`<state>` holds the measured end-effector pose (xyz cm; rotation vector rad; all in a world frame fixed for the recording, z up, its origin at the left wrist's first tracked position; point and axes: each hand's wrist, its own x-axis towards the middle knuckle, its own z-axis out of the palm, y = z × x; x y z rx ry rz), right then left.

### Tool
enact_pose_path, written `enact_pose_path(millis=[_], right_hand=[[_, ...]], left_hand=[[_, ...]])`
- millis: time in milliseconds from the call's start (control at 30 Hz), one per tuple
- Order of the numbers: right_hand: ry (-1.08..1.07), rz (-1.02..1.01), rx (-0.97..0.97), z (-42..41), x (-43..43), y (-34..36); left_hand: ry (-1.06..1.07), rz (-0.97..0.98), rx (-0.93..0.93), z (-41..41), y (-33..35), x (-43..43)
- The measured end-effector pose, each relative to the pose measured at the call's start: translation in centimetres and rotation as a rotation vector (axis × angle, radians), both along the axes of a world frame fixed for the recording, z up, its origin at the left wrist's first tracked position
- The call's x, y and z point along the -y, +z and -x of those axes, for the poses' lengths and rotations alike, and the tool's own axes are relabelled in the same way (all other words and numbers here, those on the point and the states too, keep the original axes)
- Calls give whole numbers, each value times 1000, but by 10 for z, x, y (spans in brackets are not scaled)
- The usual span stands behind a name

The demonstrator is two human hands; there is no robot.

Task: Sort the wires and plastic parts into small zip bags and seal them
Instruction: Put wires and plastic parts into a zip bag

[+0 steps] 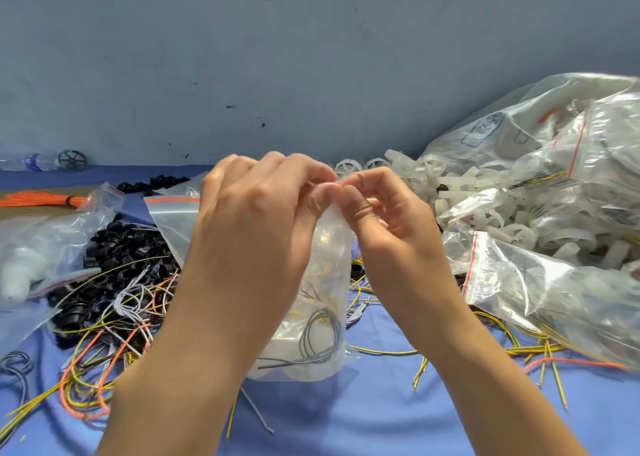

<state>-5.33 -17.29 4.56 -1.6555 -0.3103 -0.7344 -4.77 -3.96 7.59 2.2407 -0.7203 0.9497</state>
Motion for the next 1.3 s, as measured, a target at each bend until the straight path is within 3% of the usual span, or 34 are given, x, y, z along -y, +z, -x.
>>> enact_pose_path(millis=[333, 667, 733, 833, 900, 1000, 1067, 1133, 1233, 1300], right_hand=[[-131, -150, -44, -13, 27, -11], [-209, -355, -106, -32, 50, -21], [-177, -440, -201, -36, 62, -23], [-63, -448, -403, -38, 72, -35], [58, -403, -508, -36, 70, -43], [115, -333, -439, -34, 64, -52], [54, -337, -386, -36, 62, -55], [20, -411, -375, -39, 61, -60], [-73, -576, -363, -46, 65, -65], [-56, -657, -418, -51, 69, -70]], left_hand=[[92, -200, -54, -22, -8, -22], [135, -61, -149, -43, -23, -72], [31, 88, -308, -48, -32, -83], [-261, 152, -840, -49, -50, -77], [-402, -4, -1083, -47, -73, -61], [-481, -296, -1203, -34, -101, -38], [-469, -403, -1209, -27, -111, -29], [-464, -390, -1104, -23, -117, -20], [-485, -224, -797, -19, -127, -4], [-494, -42, -807, -22, -130, 1]])
